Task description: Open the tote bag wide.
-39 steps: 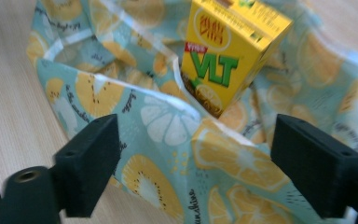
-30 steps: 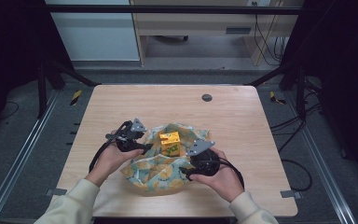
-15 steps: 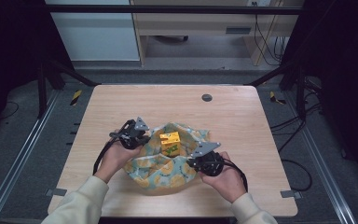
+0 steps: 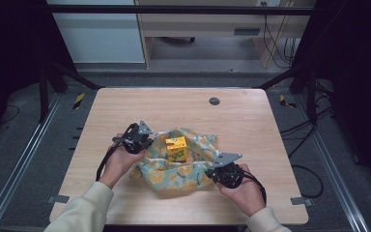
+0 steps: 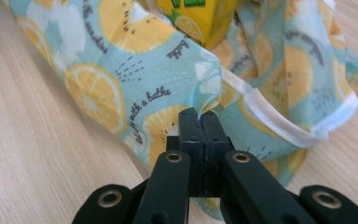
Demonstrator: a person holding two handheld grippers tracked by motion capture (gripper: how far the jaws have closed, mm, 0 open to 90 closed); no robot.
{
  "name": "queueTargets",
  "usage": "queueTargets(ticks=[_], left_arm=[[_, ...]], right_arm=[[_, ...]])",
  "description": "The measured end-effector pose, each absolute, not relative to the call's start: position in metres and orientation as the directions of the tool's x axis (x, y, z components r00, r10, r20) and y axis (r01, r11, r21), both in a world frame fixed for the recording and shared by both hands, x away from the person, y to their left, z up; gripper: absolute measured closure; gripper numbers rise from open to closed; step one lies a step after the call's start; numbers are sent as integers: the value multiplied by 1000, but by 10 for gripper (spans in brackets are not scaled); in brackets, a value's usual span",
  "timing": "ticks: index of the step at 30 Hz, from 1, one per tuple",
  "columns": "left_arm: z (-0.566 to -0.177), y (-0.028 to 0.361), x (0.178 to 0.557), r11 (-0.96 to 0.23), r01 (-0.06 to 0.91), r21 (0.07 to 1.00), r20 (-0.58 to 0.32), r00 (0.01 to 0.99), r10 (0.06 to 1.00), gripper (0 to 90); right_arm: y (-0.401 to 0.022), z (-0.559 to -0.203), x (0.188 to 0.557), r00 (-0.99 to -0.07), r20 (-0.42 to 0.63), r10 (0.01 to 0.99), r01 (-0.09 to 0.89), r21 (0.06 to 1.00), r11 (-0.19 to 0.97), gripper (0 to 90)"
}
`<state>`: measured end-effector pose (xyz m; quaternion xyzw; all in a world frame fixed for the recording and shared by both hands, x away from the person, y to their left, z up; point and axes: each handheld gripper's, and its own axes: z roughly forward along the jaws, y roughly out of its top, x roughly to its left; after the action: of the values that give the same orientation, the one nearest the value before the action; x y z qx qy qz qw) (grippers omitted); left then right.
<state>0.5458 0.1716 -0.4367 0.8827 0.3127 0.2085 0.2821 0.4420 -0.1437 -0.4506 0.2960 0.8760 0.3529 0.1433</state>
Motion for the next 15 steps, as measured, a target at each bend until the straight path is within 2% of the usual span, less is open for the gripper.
queueTargets(ticks=[5,15], left_arm=[[-448,169,554,-646,456,612,209,694,689,898],[-464,165,553,-657,434,617,239,692,681,898]], right_arm=[[-152,-462,440,-771,-26,636,444,694,567,900],[-160,-474,443,-759,7,651,473,693,544,900]])
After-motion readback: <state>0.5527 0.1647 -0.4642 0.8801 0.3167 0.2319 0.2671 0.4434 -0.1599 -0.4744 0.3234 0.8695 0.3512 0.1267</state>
